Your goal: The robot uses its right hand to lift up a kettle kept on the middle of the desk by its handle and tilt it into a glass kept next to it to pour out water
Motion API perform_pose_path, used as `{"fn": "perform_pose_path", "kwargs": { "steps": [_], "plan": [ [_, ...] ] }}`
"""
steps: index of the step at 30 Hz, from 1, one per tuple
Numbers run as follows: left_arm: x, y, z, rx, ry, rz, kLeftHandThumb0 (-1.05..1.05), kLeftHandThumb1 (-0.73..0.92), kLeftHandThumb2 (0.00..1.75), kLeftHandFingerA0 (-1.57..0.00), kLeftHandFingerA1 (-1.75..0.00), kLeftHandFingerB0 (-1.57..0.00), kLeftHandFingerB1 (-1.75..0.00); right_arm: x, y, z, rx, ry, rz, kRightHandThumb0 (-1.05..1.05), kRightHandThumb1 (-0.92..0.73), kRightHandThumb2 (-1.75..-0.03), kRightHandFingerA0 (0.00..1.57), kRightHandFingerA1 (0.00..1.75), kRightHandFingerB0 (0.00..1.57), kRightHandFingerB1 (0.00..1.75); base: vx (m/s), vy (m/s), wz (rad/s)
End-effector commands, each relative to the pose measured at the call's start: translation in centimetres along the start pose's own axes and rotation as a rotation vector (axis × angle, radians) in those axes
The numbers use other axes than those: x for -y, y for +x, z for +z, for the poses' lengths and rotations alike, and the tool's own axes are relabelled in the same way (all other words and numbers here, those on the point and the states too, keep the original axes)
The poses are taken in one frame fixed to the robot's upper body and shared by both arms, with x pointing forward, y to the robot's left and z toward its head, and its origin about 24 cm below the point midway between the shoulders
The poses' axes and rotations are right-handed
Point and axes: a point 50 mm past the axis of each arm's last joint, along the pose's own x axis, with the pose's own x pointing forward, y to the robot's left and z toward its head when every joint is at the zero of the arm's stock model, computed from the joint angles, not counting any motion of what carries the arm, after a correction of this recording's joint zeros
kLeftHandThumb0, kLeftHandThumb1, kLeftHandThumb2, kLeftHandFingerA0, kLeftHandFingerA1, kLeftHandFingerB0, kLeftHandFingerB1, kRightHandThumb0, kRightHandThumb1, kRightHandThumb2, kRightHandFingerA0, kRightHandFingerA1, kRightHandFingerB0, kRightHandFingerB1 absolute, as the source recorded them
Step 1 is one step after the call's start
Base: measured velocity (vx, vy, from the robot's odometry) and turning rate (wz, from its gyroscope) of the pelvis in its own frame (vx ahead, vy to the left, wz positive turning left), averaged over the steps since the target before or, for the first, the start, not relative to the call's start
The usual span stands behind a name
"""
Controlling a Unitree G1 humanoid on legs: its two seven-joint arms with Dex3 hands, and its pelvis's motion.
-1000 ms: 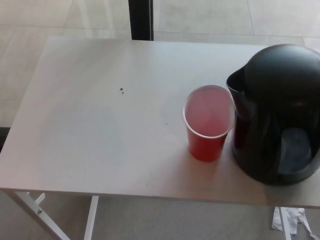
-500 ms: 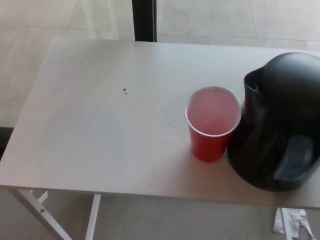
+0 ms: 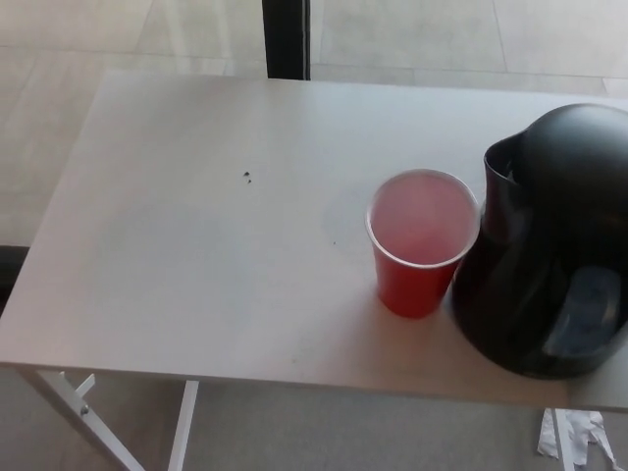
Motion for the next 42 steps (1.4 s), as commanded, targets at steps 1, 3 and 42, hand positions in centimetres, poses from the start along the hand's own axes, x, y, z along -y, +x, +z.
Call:
{"fn": "perform_pose_path", "kwargs": {
  "steps": [1,3,42],
  "plan": [
    [-0.6,-0.4,-0.3,-0.012,0.023,0.022,-0.89,0.82,1.20,-0.46,-0.58,-0.31,-0.51,-1.1,-1.2,-0.8,0.003,-0.049,0.374,-0.83,-0.47,-0.70,0.00,0.00,0.00,0.00,0.00,0.000,0.00],
    [-0.6,-0.3,-0.3,-0.016,0.005,0.022,-0.90,0.82,1.19,-0.45,-0.57,-0.31,-0.51,-0.9,-1.4,-0.3,0.006,-0.045,0.381,-0.88,-0.53,-0.57,0.00,0.00,0.00,0.00,0.00,0.000,0.00],
    [-0.6,-0.5,-1.5,-0.057,-0.055,0.052,-0.96,0.79,0.93,-0.49,-0.52,-0.34,-0.45,24.0,-14.2,-12.4,-0.096,0.579,-0.329,-0.77,-0.43,-0.84,0.00,0.50,0.00,0.30,0.00,0.000,0.00]
  ]
}}
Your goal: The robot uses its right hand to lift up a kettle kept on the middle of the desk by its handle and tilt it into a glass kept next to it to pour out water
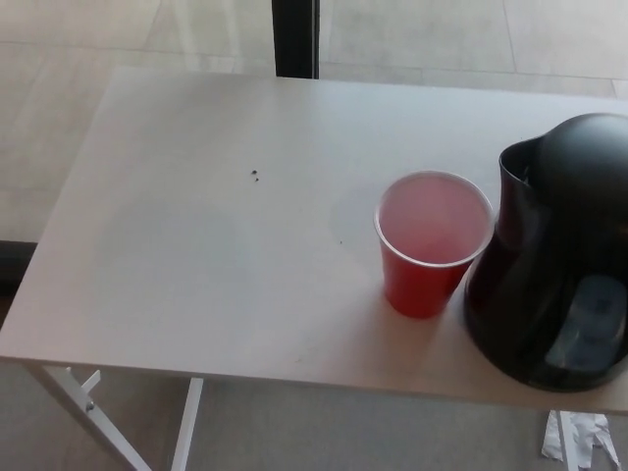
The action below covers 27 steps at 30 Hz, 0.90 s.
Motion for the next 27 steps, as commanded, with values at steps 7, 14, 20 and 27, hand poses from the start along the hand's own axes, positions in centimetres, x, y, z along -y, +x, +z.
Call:
{"fn": "perform_pose_path", "kwargs": {
  "steps": [7,14,20,27],
  "plan": [
    [-0.3,-0.2,-0.5,-0.010,-0.054,0.036,-0.87,0.82,1.19,-0.46,-0.58,-0.30,-0.51,11.1,-2.8,-7.8,-0.102,0.695,-0.646,-0.54,-0.62,-0.61,0.00,0.00,0.00,0.00,0.00,0.000,0.00],
    [-0.2,-0.1,-0.7,-0.053,-0.036,0.034,-0.89,0.92,0.79,-0.51,-0.50,-0.34,-0.39,6.7,-2.1,-13.1,-0.207,0.753,-0.733,-0.39,-0.57,-0.57,0.00,0.15,0.00,0.00,0.00,0.000,0.00],
    [-0.8,-0.6,-1.5,-0.112,0.042,0.038,-0.89,0.92,0.80,-0.54,-0.55,-0.28,-0.43,4.9,-2.8,-15.1,-0.327,0.519,-0.519,-0.64,-0.54,-0.69,0.00,0.33,0.00,0.00,0.00,0.000,0.00],
    [-0.6,-0.4,-1.0,-0.104,0.068,0.024,-0.94,0.92,0.81,-0.55,-0.53,-0.31,-0.42,4.2,-2.2,-15.0,-0.347,0.437,-0.513,-0.64,-0.56,-0.74,0.00,0.56,0.00,0.00,0.00,0.000,0.00]
  ]
}}
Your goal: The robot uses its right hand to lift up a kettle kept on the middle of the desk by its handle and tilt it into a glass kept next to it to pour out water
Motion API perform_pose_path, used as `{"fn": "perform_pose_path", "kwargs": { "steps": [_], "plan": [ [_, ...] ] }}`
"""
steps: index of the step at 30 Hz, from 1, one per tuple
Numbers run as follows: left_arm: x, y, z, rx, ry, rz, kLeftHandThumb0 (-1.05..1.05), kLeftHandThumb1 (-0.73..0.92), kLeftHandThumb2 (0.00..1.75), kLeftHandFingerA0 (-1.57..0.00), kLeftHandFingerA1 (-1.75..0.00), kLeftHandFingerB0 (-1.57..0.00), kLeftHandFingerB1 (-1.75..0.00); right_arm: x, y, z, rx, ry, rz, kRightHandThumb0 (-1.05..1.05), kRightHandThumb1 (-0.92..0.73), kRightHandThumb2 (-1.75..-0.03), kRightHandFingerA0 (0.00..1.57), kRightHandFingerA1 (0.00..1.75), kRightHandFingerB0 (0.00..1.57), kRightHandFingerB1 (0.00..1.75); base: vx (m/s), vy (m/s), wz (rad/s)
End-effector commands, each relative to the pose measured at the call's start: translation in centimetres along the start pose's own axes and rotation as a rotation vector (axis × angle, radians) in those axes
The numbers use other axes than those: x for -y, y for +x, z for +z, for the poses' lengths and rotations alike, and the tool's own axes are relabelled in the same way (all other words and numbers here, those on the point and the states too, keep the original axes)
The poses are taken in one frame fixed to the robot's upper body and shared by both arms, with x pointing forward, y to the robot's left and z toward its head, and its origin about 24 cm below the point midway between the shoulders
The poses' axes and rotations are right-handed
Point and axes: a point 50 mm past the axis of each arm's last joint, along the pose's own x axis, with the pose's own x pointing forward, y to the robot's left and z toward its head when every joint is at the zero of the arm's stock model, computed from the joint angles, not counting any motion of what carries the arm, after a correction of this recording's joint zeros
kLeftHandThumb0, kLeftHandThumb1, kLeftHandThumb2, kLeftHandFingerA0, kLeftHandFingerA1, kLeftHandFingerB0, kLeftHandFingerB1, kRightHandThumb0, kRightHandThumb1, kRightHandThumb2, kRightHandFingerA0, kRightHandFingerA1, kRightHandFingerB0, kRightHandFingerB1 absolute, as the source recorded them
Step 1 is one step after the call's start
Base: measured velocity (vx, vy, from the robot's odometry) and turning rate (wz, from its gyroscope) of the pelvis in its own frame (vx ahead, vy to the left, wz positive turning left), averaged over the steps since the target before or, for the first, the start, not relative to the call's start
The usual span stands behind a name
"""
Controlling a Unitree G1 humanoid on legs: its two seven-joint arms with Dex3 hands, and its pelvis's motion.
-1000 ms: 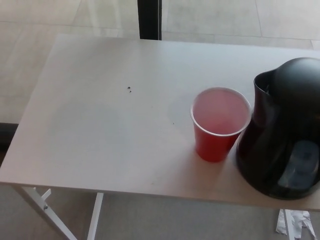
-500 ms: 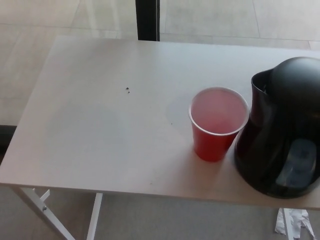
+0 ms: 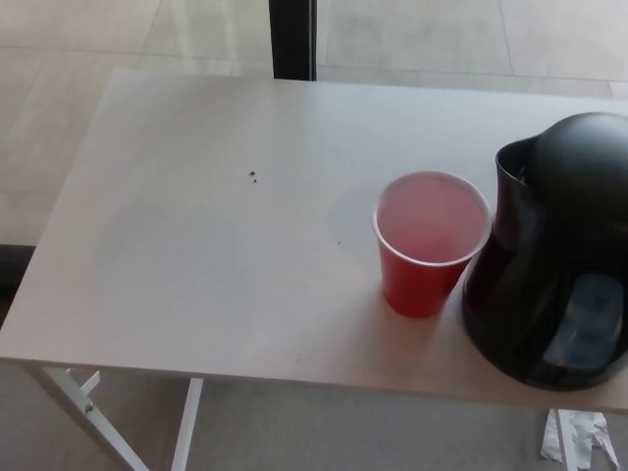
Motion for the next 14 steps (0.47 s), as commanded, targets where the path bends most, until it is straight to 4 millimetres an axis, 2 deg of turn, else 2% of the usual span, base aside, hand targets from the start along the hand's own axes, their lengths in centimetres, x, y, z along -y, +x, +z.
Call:
{"fn": "perform_pose_path", "kwargs": {
  "steps": [1,2,3,4,5,6,7,8,9,10,11,14],
  "plan": [
    [-0.8,-0.2,0.1,-0.050,0.041,0.024,-0.94,0.92,0.82,-0.55,-0.54,-0.31,-0.43,-0.2,0.2,-0.1,0.112,-0.051,-0.069,-0.65,-0.56,-0.73,0.01,0.59,0.00,0.02,0.00,0.000,0.00],
    [-0.8,-0.1,0.1,-0.048,0.036,0.020,-0.94,0.92,0.82,-0.55,-0.54,-0.31,-0.43,-0.3,0.2,-0.2,0.118,-0.076,-0.048,-0.65,-0.56,-0.73,0.01,0.59,0.00,0.02,0.00,0.000,0.00],
    [-0.7,-0.1,0.1,-0.047,0.018,0.020,-0.90,0.92,0.79,-0.55,-0.52,-0.35,-0.41,-0.4,0.3,-0.3,0.122,-0.071,-0.029,-0.76,-0.42,-0.78,0.00,0.52,0.00,0.20,0.00,0.000,0.00],
    [-0.6,-0.1,0.1,-0.043,0.017,0.015,-0.94,0.92,0.81,-0.55,-0.55,-0.30,-0.43,-0.5,0.2,-0.4,0.129,-0.067,-0.004,-0.62,-0.56,-0.70,0.00,0.44,0.00,0.08,0.00,0.000,0.00],
    [-0.6,-0.1,0.1,-0.041,0.017,0.012,-0.94,0.92,0.81,-0.55,-0.55,-0.30,-0.43,-0.5,0.2,-0.4,0.133,-0.066,0.005,-0.62,-0.56,-0.70,0.00,0.44,0.00,0.08,0.00,0.000,0.00],
    [-0.6,-0.1,0.2,-0.047,0.023,0.010,-0.91,0.92,0.80,-0.53,-0.54,-0.32,-0.43,-0.7,0.0,-0.5,0.139,-0.099,0.081,-0.64,-0.38,-0.78,0.00,0.46,0.00,0.30,0.00,0.000,0.00],
    [-0.6,0.0,0.2,-0.048,0.018,0.009,-0.91,0.92,0.80,-0.53,-0.54,-0.32,-0.43,-0.8,0.0,-0.5,0.131,-0.105,0.108,-0.64,-0.38,-0.78,0.00,0.46,0.00,0.30,0.00,0.000,0.00],
    [-0.6,0.0,0.2,-0.050,0.019,0.010,-0.90,0.92,0.81,-0.53,-0.54,-0.32,-0.42,-1.1,0.0,-0.5,0.116,-0.144,0.134,-0.56,-0.53,-0.62,0.00,0.34,0.00,0.25,0.00,0.000,0.00],
    [-0.6,0.0,0.2,-0.049,0.019,0.014,-0.89,0.92,0.80,-0.54,-0.52,-0.34,-0.40,-1.4,0.0,-0.4,0.115,-0.208,0.142,-0.58,-0.54,-0.59,0.00,0.46,0.00,0.28,0.00,0.000,0.00],
    [-0.6,-0.1,0.2,-0.045,0.023,0.013,-0.90,0.92,0.80,-0.53,-0.54,-0.32,-0.43,-1.7,0.1,-0.4,0.117,-0.271,0.146,-0.58,-0.55,-0.59,0.00,0.50,0.01,0.31,0.00,0.000,0.00],
    [-0.6,-0.1,0.2,-0.045,0.016,0.014,-0.90,0.92,0.79,-0.54,-0.53,-0.34,-0.40,-1.9,0.1,-0.5,0.116,-0.299,0.174,-0.60,-0.49,-0.72,0.00,0.47,0.02,0.30,0.00,0.000,0.00],
    [-0.8,-0.1,0.3,-0.045,0.009,0.024,-0.90,0.92,0.78,-0.54,-0.52,-0.35,-0.41,-2.4,0.0,-0.8,0.118,-0.321,0.234,-0.63,-0.48,-0.71,0.00,0.44,0.01,0.34,0.00,0.000,0.00]
  ]
}}
